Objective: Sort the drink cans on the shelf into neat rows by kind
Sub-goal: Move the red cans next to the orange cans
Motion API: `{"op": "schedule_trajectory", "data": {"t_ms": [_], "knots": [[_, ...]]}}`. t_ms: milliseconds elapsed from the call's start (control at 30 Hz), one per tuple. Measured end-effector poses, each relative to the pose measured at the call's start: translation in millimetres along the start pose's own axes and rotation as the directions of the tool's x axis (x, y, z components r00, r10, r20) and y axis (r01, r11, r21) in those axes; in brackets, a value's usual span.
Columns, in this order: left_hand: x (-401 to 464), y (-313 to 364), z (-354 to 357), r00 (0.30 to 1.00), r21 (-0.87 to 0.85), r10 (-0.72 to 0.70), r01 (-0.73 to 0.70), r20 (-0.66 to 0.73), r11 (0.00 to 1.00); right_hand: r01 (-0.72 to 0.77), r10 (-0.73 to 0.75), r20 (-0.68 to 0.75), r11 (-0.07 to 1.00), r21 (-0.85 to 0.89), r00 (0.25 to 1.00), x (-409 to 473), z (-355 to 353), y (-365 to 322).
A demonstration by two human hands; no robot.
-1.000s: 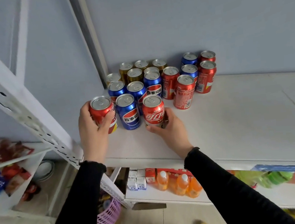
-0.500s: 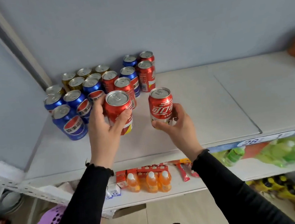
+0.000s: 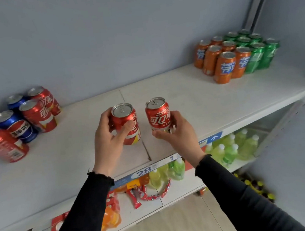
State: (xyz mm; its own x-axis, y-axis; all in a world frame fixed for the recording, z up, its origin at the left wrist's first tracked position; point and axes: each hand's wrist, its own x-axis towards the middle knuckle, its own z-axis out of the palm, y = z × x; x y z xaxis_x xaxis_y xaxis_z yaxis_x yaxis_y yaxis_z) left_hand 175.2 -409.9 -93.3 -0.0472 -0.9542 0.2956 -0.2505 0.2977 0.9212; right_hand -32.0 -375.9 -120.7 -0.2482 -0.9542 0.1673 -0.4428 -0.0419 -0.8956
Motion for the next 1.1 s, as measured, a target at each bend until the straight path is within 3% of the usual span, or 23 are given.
{"op": "schedule_trajectory", "data": {"t_ms": [300,733,967,1100], "knots": [[93,-9,94,0.997,0.034,-0.015,0.012,0.077,0.999,-0.095,0.098,-0.067,0.994,0.047,0.993,98,-60,43],[227,-29,196,0.983,0.049,0.000,-0.009,0.185,0.999,-0.163,0.184,-0.173,0.979,0.125,0.968,250,-69,87],[275,-40,218,0.984,0.163,-0.018,-0.012,0.178,0.987,-0.158,0.171,-0.106,0.980,0.120,0.980,303,-71,97],[281,-34,229,0.988,0.133,-0.030,0.010,0.152,0.991,-0.142,0.151,-0.053,0.979,0.148,0.987,319,-74,104]]}}
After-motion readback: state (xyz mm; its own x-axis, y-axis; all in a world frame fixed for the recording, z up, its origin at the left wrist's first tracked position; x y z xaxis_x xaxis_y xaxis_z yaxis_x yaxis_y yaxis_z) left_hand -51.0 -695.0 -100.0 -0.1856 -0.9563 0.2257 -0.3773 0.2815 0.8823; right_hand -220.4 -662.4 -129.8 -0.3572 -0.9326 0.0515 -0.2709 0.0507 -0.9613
